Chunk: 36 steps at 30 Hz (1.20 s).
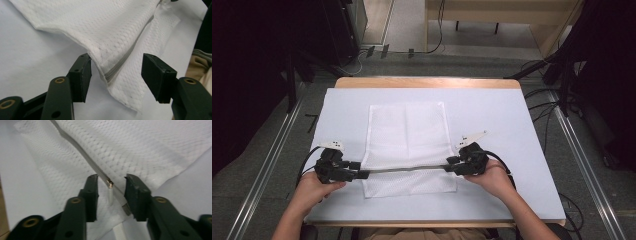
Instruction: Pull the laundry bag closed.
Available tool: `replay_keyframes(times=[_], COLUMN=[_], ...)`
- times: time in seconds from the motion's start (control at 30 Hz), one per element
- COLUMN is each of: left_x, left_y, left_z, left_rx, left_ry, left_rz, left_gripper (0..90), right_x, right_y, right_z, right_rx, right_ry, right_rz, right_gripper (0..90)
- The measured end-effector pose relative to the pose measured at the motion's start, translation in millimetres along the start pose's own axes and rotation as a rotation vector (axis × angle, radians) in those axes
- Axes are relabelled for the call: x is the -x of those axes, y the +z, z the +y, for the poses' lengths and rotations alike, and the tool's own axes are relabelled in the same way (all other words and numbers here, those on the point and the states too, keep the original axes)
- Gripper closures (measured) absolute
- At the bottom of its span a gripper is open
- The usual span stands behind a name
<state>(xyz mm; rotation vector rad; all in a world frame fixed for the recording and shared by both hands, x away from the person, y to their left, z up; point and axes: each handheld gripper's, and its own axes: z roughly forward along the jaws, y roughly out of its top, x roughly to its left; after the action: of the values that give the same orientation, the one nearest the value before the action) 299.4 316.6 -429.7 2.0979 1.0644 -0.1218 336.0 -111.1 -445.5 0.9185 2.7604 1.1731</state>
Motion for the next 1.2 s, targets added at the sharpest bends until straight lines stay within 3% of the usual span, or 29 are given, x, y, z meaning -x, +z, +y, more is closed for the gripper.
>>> replay_keyframes(times=[0.1, 0.27, 0.33, 0.47, 0.6, 0.9, 1.2], left_x=[1.5, 1.2, -0.9, -3.6, -5.8, -12.7, -22.1], left_y=[-2.4, -8.1, -11.5, -14.7, -17.3, -25.1, -27.9], left_z=[0.7, 1.0, 0.8, 0.5, 0.0, -3.1, -5.9], left_rx=[0.030, 0.083, 0.095, 0.102, 0.119, 0.139, 0.145], left_ry=[0.019, 0.036, 0.032, 0.032, 0.005, -0.005, -0.018], left_rz=[0.044, 0.105, 0.131, 0.147, 0.175, 0.209, 0.248], left_gripper=[38.7, 36.6, 36.4, 36.2, 36.2, 34.4, 33.2], right_x=[5.1, 10.0, 14.3, 20.1, 28.0, 40.8, 57.0], right_y=[0.8, -2.0, -3.9, -7.2, -13.0, -22.4, -34.3], right_z=[-1.8, -2.3, -2.8, -4.7, -7.9, -11.9, -21.0], right_rx=[0.024, 0.060, 0.083, 0.090, 0.106, 0.149, 0.175], right_ry=[-0.013, 0.029, 0.034, 0.044, 0.051, 0.062, 0.109], right_rz=[-0.030, -0.041, -0.070, -0.105, -0.153, -0.198, -0.248], right_gripper=[50.0, 39.0, 35.9, 34.0, 32.0, 26.6, 24.1])
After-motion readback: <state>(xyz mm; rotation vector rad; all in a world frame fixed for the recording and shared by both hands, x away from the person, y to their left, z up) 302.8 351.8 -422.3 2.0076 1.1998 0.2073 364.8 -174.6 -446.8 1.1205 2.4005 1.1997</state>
